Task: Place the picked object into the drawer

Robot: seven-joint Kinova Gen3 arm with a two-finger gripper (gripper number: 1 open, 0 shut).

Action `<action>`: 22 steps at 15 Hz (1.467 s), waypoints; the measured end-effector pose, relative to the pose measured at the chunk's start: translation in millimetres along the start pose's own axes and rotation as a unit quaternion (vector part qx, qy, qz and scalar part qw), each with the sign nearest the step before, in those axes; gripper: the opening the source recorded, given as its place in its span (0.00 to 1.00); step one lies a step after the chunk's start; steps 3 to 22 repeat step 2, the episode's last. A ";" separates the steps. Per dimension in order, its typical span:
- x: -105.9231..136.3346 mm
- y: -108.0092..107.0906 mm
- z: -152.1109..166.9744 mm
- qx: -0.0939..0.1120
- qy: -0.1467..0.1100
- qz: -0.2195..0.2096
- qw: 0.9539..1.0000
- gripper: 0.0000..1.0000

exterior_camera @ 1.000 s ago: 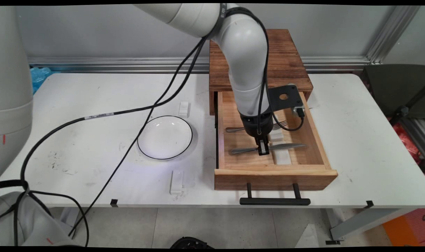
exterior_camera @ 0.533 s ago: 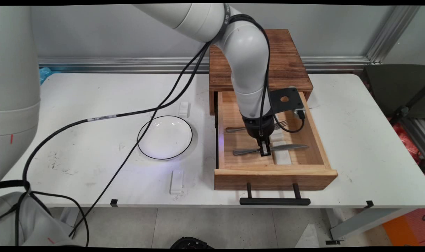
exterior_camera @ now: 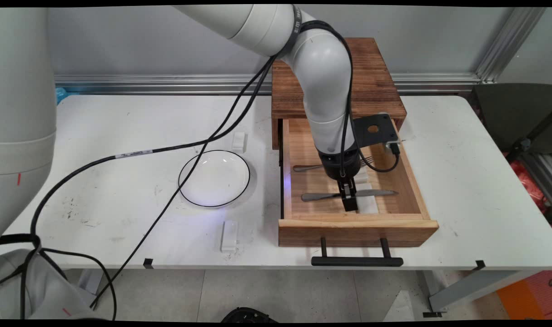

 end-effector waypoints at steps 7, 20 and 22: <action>1.0 -0.3 -1.6 -0.001 0.004 0.002 1.000 1.00; 1.0 -0.3 -1.6 -0.001 0.004 0.002 1.000 1.00; 1.0 -0.3 -1.6 -0.001 0.004 0.002 1.000 1.00</action>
